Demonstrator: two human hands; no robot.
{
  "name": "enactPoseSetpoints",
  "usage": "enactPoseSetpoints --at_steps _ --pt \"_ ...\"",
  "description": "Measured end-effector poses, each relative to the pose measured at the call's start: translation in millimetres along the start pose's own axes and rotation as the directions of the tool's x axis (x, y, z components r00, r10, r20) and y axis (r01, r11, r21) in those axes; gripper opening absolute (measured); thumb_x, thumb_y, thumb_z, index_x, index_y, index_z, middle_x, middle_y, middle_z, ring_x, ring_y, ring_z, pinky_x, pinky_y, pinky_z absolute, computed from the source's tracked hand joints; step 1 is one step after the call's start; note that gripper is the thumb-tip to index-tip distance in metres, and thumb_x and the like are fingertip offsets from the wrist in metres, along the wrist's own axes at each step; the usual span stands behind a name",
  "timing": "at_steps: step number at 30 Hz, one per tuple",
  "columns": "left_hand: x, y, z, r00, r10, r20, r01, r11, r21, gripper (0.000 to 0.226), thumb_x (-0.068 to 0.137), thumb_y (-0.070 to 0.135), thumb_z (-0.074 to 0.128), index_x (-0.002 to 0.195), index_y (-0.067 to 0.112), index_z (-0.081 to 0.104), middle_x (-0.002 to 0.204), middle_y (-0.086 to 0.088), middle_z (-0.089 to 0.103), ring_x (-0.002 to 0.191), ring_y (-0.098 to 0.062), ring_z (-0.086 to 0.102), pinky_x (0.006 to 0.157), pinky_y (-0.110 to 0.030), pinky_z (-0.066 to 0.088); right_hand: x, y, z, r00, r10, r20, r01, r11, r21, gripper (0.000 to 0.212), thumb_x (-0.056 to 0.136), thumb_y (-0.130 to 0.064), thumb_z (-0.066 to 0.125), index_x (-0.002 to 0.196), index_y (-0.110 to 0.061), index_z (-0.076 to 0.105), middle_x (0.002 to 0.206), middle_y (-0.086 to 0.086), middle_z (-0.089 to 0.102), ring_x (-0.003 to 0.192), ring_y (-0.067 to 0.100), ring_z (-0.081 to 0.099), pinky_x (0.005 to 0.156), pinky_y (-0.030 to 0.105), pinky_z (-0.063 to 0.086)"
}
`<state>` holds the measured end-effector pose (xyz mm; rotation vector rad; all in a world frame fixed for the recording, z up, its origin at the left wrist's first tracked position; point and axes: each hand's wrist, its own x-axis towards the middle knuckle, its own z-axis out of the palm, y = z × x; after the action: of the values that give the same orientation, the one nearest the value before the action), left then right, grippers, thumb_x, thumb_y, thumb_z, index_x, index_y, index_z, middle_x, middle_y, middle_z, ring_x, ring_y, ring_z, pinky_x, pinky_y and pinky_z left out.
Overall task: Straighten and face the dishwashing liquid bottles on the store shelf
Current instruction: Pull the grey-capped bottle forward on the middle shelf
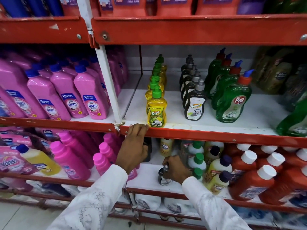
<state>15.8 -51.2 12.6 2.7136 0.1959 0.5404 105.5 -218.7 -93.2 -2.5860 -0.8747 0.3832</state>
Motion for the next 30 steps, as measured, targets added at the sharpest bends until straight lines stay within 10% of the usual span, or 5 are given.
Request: enactPoseSetpoints --at_steps 16,30 --pt "0.9 18.6 10.6 0.997 -0.041 -0.063 0.048 0.993 0.109 0.071 0.067 0.014 0.061 0.135 0.003 0.044 0.128 -0.020 0.051 0.121 -0.042 0.044 0.109 -0.055 0.042 -73.9 -43.6 -227.9 0.760 0.049 -0.649 0.157 0.954 0.255 0.045 0.056 -0.027 0.087 0.100 -0.026 0.074 0.079 -0.016 0.070 0.070 -0.009 0.066 0.066 0.011 0.055" --pt "-1.9 28.7 12.6 0.994 -0.110 0.011 0.105 0.973 0.205 0.079 0.081 0.023 0.057 0.150 0.005 0.024 0.158 -0.019 0.029 0.151 -0.037 0.016 0.126 -0.046 0.012 -19.3 -35.3 -270.0 0.765 0.014 -0.644 0.145 0.971 0.193 0.040 0.057 -0.024 0.091 0.093 -0.013 0.075 0.080 -0.002 0.074 0.067 0.003 0.067 0.059 0.013 0.051"
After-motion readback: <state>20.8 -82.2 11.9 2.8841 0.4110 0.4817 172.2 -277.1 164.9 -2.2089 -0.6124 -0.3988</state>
